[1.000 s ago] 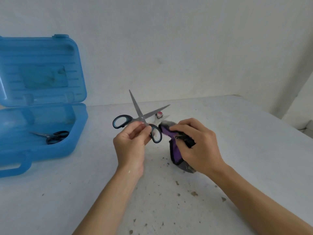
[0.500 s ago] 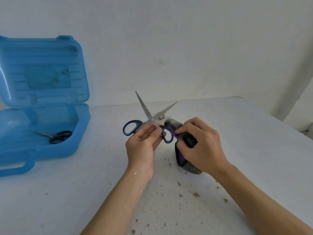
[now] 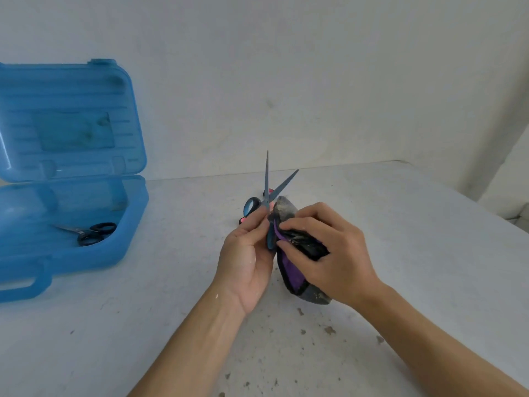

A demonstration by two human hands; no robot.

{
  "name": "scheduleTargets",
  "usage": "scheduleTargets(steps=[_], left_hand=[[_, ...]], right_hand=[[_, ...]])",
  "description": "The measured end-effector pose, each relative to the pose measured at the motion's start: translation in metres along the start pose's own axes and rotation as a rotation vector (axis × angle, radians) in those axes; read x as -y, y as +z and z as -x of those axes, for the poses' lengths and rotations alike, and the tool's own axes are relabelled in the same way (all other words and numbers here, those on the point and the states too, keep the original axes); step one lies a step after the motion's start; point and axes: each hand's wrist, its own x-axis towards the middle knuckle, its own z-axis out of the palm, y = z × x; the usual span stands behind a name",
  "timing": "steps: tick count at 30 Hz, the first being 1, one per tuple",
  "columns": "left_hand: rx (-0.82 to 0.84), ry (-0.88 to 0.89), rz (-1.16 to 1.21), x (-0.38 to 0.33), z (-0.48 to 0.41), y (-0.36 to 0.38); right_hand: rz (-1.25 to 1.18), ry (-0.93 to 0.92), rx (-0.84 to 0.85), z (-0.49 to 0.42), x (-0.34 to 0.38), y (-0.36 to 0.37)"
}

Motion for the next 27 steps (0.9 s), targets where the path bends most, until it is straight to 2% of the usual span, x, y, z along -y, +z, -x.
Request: scheduleTargets(steps=[5,10,15,17,22,27], left_hand=[[0.016,-0.060,-0.033,0.000,0.005,0.005],[-0.028,0.003,-0.002,-0.006,0.001,0.004],[-0.019,-0.060,0.055,-0.008,0.001,0.002],[0.007,-0.089,0.074,-0.009,0.002,0.000],[0.117,-0.101,0.091,-0.010,0.002,0.001],[0.137,-0.074,0.031,-0.009,0.003,-0.001]], right_hand=[[-0.037,-0.015,0.049,0.000,0.000,0.000],[-0.005,0.083,-0.127,-0.007,0.002,-0.010],[0.044,0.129,-0.212,-0.007,-0.001,-0.017],[0.044,0.066,-0.157,-0.008,0.000,-0.018],[0.067,-0.058,0.103,-0.001,-0.007,-0.002],[0.119,-0.194,0.208,-0.001,-0.013,0.001]])
